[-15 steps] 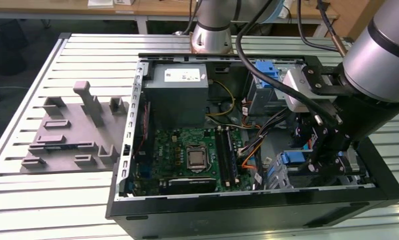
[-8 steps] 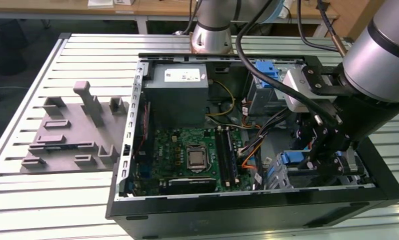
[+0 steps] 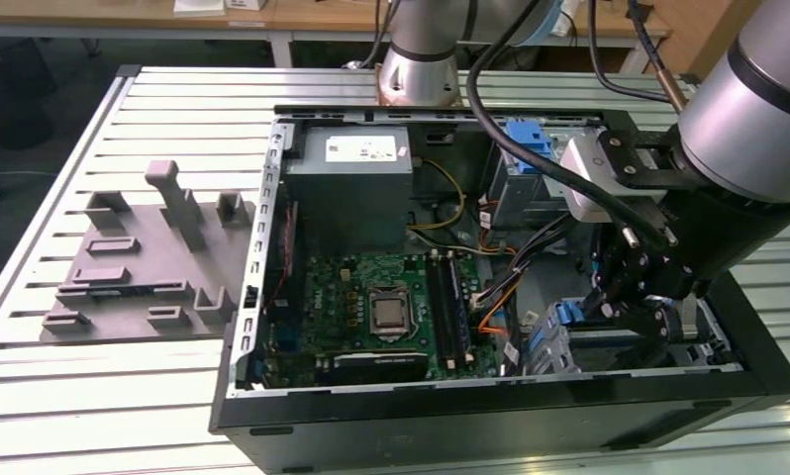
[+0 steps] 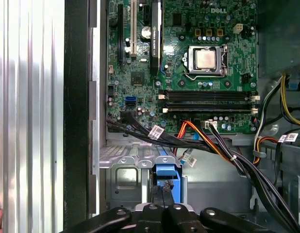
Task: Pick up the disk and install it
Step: 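Insert the disk into the insertion slot, then insert the first disk wire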
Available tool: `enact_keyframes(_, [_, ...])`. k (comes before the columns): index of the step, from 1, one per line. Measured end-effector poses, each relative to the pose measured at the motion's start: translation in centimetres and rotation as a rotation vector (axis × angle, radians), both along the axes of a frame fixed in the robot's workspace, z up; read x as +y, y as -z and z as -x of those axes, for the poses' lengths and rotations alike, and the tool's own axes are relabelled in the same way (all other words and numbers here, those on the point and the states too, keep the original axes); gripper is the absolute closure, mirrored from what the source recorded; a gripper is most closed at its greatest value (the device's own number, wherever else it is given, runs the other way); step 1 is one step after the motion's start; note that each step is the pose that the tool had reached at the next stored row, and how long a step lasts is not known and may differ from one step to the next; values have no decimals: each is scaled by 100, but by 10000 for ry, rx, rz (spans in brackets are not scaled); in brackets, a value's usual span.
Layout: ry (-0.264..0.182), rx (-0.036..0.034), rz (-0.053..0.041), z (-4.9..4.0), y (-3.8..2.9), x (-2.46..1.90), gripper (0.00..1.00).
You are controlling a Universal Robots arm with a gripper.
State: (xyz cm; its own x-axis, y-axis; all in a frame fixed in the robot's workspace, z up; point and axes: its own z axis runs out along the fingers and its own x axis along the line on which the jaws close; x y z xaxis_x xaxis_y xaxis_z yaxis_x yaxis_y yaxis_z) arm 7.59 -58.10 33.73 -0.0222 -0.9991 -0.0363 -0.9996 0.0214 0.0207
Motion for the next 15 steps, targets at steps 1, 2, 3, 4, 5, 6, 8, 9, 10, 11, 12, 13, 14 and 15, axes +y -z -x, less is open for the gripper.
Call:
enact_keyframes(1, [0, 0, 0, 0, 1, 0, 89])
enact_keyframes(2, [0, 0, 1, 0, 0, 0, 89])
enact_keyframes(3, [0, 0, -1, 0, 1, 0, 89])
enact_keyframes(4, [0, 0, -1, 0, 1, 0, 89])
enact_keyframes(5, [0, 0, 0, 0, 1, 0, 89])
enact_keyframes(6, [0, 0, 0, -1, 4, 0, 89])
enact_keyframes(8, [0, 0, -1, -1, 6, 0, 89])
enact_keyframes(9, [0, 0, 0, -1, 6, 0, 89])
enact_keyframes(10, [0, 0, 0, -1, 6, 0, 89])
enact_keyframes(11, [-1, 0, 0, -1, 7, 0, 89])
enact_keyframes(12, [0, 0, -1, -1, 7, 0, 89])
enact_keyframes(13, [0, 0, -1, -1, 7, 0, 89])
enact_keyframes(14, [0, 0, -1, -1, 7, 0, 89])
enact_keyframes(15, [0, 0, -1, -2, 7, 0, 89])
